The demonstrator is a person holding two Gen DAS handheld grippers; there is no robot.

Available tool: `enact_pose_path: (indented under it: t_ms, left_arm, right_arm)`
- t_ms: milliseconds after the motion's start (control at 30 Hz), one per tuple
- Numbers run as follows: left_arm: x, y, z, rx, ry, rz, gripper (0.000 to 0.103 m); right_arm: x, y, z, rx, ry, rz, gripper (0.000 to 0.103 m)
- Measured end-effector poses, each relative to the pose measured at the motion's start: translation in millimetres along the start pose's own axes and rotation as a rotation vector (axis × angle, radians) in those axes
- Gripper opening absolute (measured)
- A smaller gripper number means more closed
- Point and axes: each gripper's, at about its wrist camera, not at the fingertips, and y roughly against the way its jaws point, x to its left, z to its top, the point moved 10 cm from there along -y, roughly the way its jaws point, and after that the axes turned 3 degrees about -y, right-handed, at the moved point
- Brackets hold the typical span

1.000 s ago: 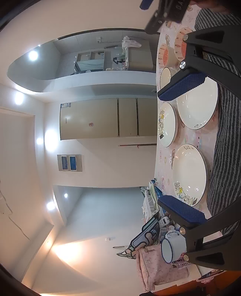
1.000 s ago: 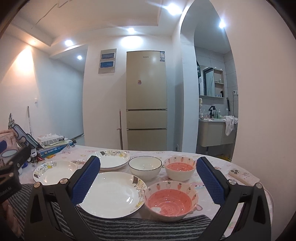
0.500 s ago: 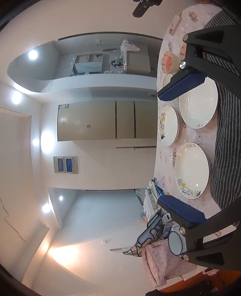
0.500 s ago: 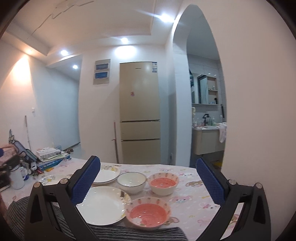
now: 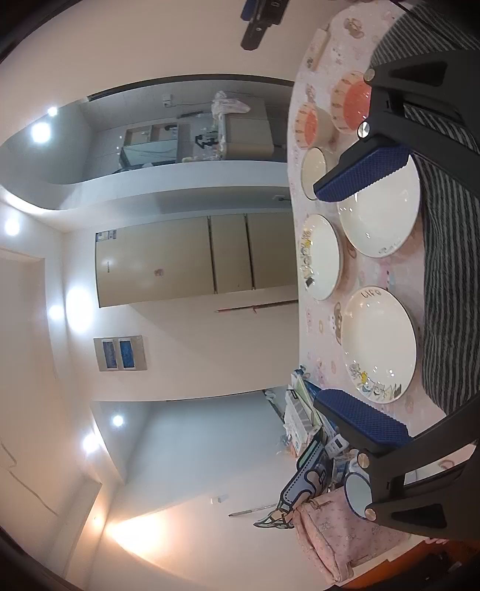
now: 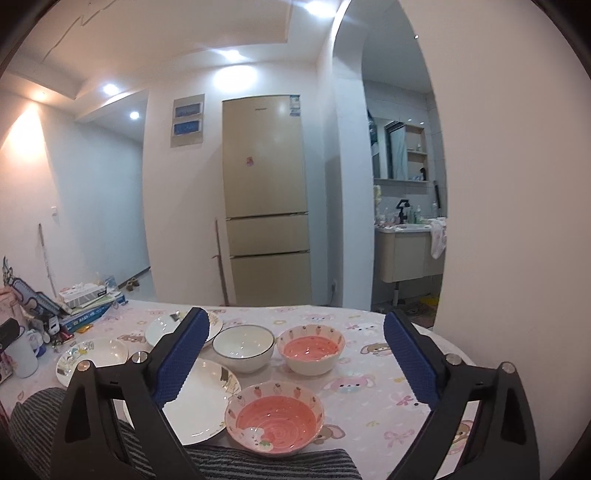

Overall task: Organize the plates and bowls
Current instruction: 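Move both grippers down toward the pink carrot-pattern bowl's rim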

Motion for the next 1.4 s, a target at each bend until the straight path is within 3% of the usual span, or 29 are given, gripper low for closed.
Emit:
enact_pose_path:
  t_ms: [267,400,467,567,667,733,933,1033,1233,1400]
  left_arm:
    - [23.0,-36.0,-15.1,0.110,0.006,-0.039,0.097]
    - [21.5,-61.1,-5.0,0.147,-0.001,-0.059,0.087]
    - [16.2,-72.6,5.9,0.149,-0.024,-0.069,0.079]
    - [10.5,-86.1,18.2,0.158,-0.010,-0.092,0.078]
    - [-2.2,-106.5,25.9,0.187,0.017,-0.138,0.070]
    - [-16.4,-123.8,28.3,0.217,0.012,-0.165,0.066]
    - [-61.5,-176.3,30.5,0.304,0.011,-0.236,0.051]
    - [-82.5,-201.4,30.6,0.335,-0.010,-0.246,0.051]
    - [-136.6,-245.3,17.3,0.439,-0.010,-0.359,0.051]
    - [-169.1,-278.9,-7.6,0.547,-0.010,-0.391,0.051]
  right_arm:
    - [22.1,-41.4,6.5,0.121,-0.001,0.167,0.087]
    - [32.0,-66.4,12.4,0.163,0.004,0.172,0.085]
    - [37.9,-76.8,14.9,0.185,-0.002,0.187,0.079]
    - [45.1,-86.4,13.3,0.218,-0.011,0.218,0.076]
    - [44.5,-99.6,13.2,0.255,-0.030,0.237,0.061]
    - [35.7,-107.6,16.2,0.259,-0.058,0.215,0.038]
    - [16.2,-149.1,21.4,0.319,-0.075,0.201,0.031]
    - [2.9,-168.4,17.8,0.349,-0.084,0.189,0.030]
    - [-30.9,-202.8,-10.9,0.443,-0.159,0.122,0.030]
    - [-41.3,-232.0,-35.1,0.545,-0.089,0.090,0.032]
